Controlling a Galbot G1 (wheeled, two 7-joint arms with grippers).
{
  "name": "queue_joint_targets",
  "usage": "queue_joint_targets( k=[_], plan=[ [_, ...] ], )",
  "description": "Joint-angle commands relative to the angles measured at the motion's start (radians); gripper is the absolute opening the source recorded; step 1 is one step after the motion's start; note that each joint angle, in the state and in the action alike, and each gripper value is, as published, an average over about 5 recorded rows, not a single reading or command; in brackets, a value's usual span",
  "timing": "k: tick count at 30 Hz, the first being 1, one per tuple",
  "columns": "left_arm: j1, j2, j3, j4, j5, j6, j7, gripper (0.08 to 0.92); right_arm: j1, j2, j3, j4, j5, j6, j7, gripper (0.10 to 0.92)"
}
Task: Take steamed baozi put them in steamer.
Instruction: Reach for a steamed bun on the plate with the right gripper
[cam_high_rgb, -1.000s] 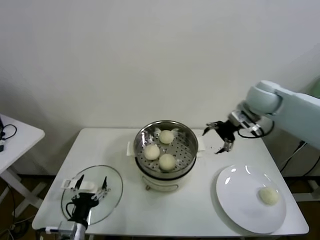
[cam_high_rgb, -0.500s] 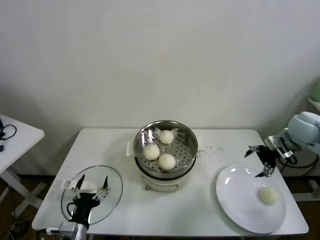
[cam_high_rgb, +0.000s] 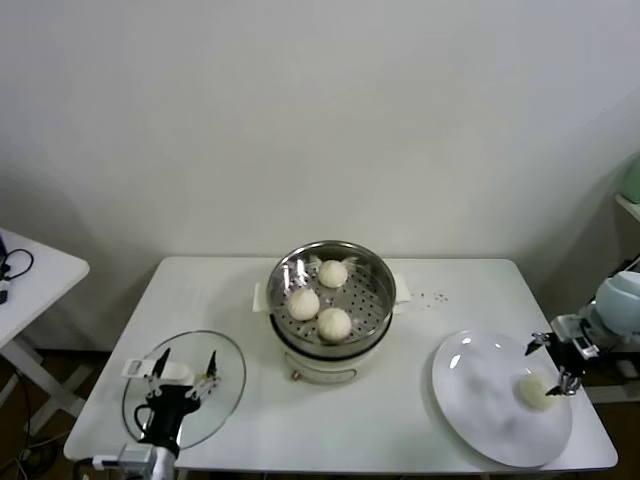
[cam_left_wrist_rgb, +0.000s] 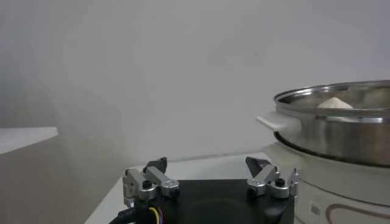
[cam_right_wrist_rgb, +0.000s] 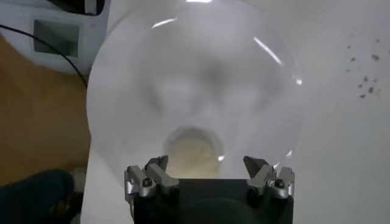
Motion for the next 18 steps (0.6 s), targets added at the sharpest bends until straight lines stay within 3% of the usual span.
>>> queue_joint_targets(
  k=[1,18],
  plan=[
    [0.003,0.0,-0.002,0.006,0.0,-0.002,0.0,0.823,-0.082,0.016,0.013,-0.062,-0.03,-0.005,0.03,0.823],
    [-0.001,-0.002,-0.002,0.004,-0.002,0.002,-0.001,0.823,-0.134,0.072,0.055,-0.099,-0.064,-0.004,0.042,0.823]
  ],
)
